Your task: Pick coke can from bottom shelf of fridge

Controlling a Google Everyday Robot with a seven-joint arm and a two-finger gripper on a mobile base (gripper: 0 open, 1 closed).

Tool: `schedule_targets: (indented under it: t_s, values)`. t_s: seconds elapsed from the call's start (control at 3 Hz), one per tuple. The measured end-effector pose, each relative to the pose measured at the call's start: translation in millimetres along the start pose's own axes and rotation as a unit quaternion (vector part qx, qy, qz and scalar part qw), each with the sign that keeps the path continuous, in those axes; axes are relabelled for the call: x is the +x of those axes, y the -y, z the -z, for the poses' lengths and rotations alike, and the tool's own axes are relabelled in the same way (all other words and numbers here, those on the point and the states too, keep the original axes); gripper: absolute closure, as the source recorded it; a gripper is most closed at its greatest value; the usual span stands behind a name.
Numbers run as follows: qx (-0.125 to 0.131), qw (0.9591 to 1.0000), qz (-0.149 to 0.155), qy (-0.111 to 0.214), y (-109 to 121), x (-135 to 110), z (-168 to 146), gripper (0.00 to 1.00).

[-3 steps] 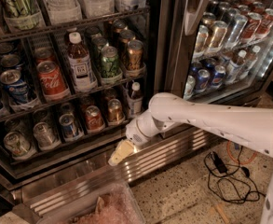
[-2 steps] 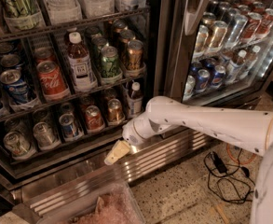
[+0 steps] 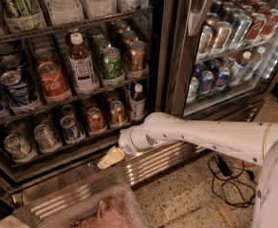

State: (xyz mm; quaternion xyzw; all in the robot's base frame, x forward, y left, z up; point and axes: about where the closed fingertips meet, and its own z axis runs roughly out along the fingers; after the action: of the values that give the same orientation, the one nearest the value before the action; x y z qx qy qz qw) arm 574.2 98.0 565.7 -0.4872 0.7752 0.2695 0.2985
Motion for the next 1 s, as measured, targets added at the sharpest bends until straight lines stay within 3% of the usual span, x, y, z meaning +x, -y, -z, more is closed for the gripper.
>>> schedule_targets:
  t_s: [0.33, 0.67, 1.0]
  values:
    - [0.031, 0.9991, 0.002, 0.028, -7, -9, -5, 0.0]
    - [0.093, 0.9944, 0.014, 0.047, -20, -21, -9, 0.0]
    - [0.096, 0.994, 0.015, 0.051, -21, -23, -9, 0.0]
